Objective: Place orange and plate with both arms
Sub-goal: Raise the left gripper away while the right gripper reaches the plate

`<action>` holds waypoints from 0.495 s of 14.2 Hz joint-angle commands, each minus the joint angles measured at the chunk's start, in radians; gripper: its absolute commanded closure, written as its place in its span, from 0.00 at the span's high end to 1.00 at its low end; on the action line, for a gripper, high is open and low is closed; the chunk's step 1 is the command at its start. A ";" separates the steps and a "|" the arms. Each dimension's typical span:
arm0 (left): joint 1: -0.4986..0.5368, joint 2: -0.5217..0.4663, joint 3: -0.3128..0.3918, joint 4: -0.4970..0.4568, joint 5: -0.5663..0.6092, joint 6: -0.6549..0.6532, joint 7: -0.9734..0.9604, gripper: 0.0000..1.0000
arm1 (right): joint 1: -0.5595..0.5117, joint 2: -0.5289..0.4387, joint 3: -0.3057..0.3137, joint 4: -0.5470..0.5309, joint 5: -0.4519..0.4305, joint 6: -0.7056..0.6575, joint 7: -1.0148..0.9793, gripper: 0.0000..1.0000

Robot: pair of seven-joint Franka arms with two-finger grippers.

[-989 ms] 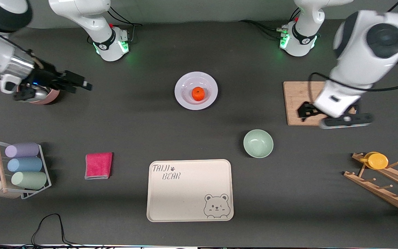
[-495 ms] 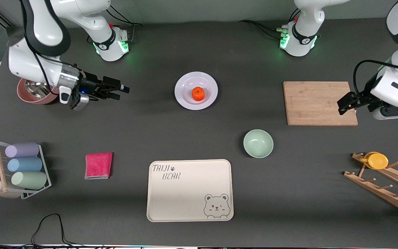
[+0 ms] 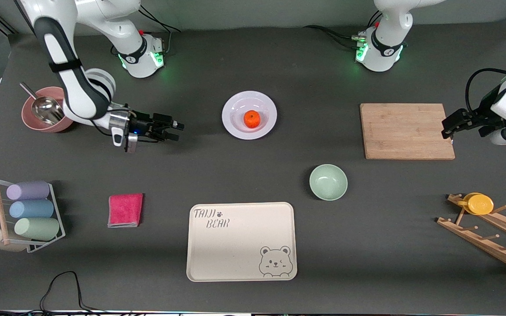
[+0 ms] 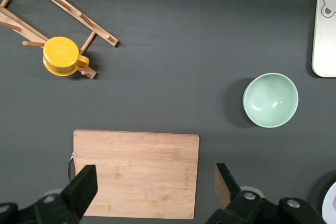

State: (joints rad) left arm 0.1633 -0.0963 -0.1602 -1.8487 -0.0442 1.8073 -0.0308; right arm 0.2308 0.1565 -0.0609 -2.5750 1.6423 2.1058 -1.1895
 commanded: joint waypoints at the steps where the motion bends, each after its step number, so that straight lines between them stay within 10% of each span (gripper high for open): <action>1: -0.005 -0.040 0.007 -0.032 -0.019 -0.011 0.028 1.00 | 0.038 0.110 0.038 0.022 0.155 0.000 -0.151 1.00; 7: -0.014 -0.046 0.002 -0.049 0.000 0.000 0.029 1.00 | 0.036 0.161 0.167 0.000 0.314 0.014 -0.144 1.00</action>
State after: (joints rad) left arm 0.1585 -0.1039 -0.1616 -1.8630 -0.0474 1.8030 -0.0185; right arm 0.2609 0.3037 0.0863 -2.5713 1.9118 2.1085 -1.3205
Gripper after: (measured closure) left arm 0.000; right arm 0.000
